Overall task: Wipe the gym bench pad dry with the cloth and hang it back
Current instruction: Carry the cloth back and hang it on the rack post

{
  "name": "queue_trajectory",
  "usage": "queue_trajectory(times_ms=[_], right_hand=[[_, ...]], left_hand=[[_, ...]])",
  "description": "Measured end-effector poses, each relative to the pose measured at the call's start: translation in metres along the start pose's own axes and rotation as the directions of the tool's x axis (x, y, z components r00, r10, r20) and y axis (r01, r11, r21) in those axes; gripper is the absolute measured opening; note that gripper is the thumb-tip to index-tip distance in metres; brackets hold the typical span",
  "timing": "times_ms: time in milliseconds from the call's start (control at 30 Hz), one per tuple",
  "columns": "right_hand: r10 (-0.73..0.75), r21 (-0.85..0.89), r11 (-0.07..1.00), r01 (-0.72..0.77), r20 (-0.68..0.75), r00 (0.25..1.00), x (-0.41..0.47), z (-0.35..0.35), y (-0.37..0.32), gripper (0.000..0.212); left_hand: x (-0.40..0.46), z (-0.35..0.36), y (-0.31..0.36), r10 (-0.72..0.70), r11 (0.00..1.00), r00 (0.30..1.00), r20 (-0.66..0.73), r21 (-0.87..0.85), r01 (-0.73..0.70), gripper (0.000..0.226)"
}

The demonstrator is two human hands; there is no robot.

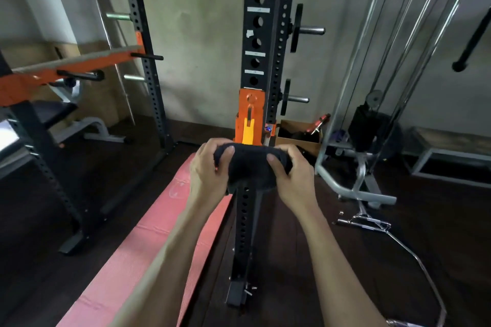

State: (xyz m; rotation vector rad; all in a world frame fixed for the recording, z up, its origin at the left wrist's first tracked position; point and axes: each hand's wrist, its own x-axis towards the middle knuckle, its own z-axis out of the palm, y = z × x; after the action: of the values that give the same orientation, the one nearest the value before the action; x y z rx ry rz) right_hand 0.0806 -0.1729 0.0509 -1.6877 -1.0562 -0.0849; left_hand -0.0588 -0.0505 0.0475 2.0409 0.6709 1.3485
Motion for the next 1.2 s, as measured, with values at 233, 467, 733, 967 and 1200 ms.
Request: queue_trajectory(times_ms=[233,467,733,967,1200], right_hand=[[0.097,0.044,0.994,-0.097,-0.001,0.995,0.074,0.039,0.041,0.011],[0.329,0.056,0.944,-0.325,-0.136,0.934,0.124,0.071,0.08,0.019],[0.404,-0.03,0.911,-0.412,-0.148,0.903,0.124,0.097,0.108,0.012],[0.423,-0.017,0.905,-0.424,-0.04,0.905,0.114,0.1,0.111,0.007],[0.417,-0.175,0.902,-0.395,0.112,0.902,0.111,0.101,0.111,0.017]], left_hand=[[0.069,0.041,-0.054,-0.177,0.983,0.983,-0.045,0.045,0.179,0.012],[0.126,0.068,-0.092,-0.388,0.922,0.92,0.061,-0.001,0.388,0.012],[0.131,0.088,-0.137,-0.572,0.804,0.796,0.199,-0.056,0.592,0.01],[0.126,0.088,-0.148,-0.603,0.734,0.728,0.326,-0.131,0.667,0.009],[0.113,0.083,-0.155,-0.605,0.746,0.69,0.398,-0.021,0.666,0.007]])
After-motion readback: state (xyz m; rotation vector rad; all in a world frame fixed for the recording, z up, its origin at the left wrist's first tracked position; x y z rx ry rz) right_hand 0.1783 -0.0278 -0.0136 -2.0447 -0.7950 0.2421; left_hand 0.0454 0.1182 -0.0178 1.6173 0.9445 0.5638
